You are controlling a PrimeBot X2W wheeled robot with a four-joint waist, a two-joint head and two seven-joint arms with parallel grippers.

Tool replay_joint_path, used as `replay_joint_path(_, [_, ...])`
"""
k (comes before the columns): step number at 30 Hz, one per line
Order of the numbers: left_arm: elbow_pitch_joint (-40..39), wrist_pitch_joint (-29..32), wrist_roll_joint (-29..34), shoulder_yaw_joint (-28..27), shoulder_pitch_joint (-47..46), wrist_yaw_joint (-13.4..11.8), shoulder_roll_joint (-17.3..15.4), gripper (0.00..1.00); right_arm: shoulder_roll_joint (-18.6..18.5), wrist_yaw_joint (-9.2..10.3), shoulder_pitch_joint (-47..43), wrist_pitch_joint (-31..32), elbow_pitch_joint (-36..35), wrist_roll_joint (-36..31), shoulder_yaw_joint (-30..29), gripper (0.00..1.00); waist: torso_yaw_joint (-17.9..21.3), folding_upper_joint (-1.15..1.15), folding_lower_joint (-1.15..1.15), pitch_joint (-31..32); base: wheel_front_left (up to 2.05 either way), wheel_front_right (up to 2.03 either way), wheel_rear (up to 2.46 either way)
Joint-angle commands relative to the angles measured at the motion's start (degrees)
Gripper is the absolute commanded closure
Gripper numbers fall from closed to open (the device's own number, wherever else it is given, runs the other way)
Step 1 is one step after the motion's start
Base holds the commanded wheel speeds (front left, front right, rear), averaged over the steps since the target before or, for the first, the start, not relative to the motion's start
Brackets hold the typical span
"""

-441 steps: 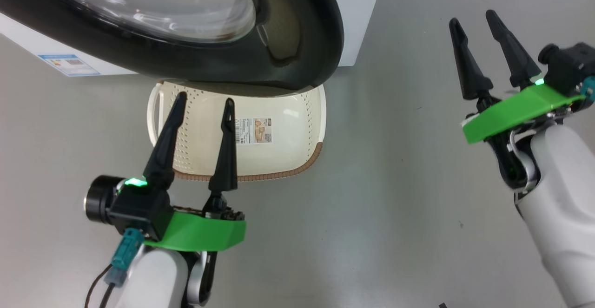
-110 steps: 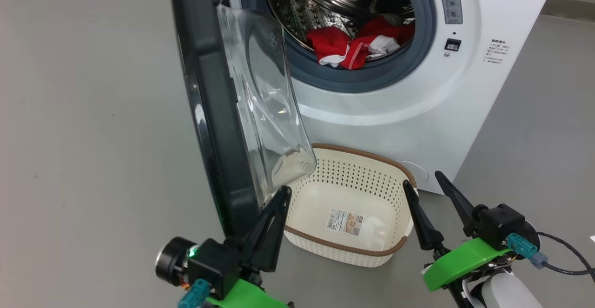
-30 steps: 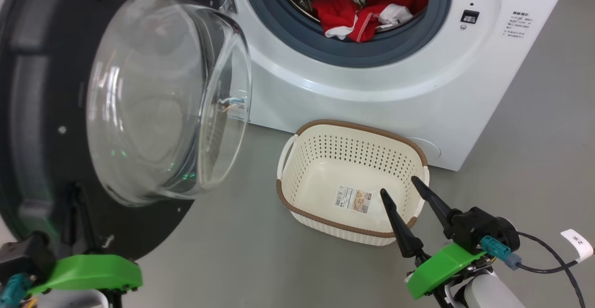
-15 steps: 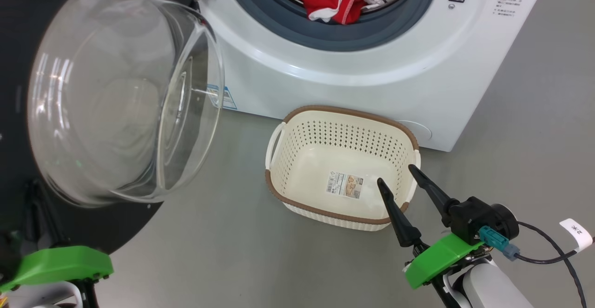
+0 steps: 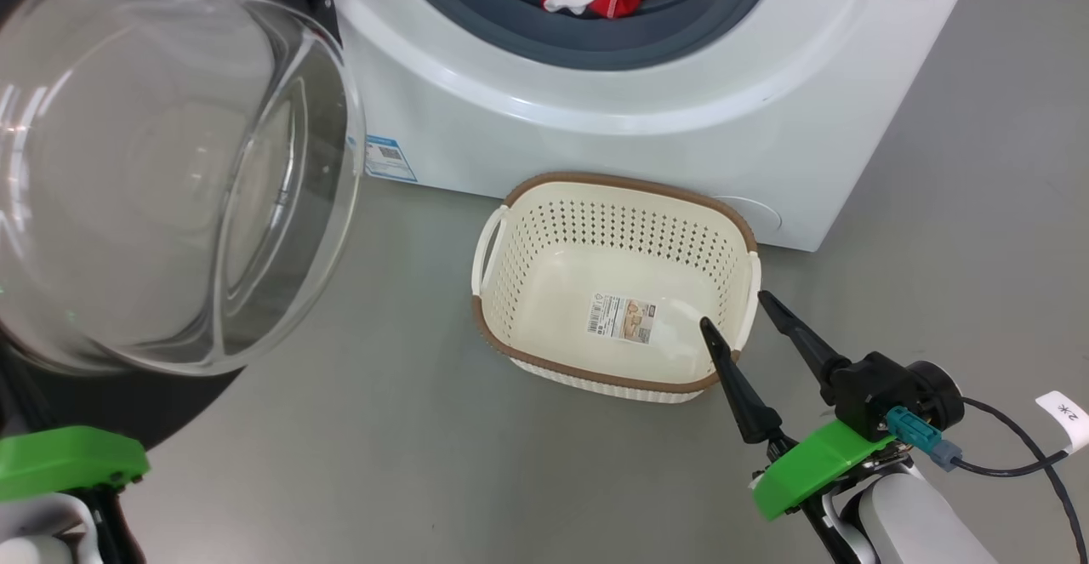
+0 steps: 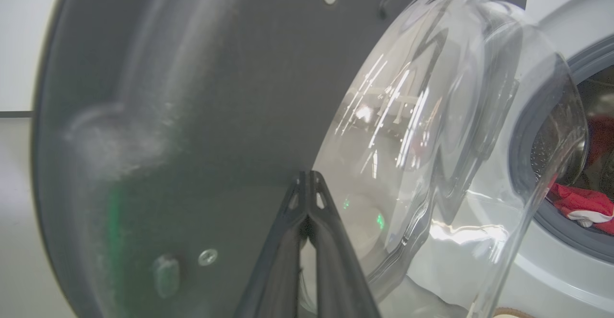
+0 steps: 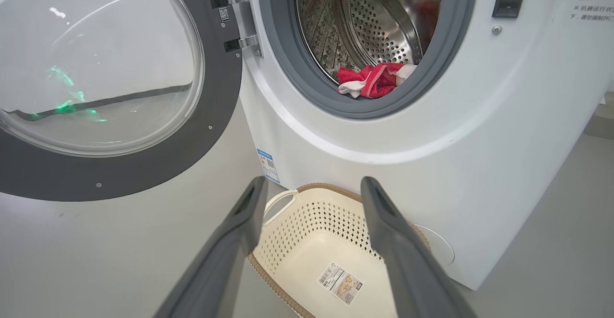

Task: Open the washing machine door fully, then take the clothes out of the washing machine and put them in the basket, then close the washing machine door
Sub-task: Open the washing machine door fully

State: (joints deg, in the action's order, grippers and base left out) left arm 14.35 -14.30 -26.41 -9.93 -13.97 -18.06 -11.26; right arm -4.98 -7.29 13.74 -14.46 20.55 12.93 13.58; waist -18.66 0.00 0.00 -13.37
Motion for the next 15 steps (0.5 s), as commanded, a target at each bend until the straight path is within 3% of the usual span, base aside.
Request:
replay_joint_path(1, [-0.4,-0.5,-0.4,-3.3,-2.1,0.1,-2.8,1.0,0.3,-0.2,1.5,-0.5,-1.6,-0.6,1.4,0.0,0.2,0.0,0.0,-0.3,0.0,0.0,0.0])
replay_joint_path(15, [7.2,-0.7,1.1,-9.0,-8.4,3.0,-5.9,1.0,-1.0,-0.2,2.8,0.3,-3.4,-0.5,3.1,0.0,1.3,0.0,0.0,-2.3,0.0,0.0,0.0])
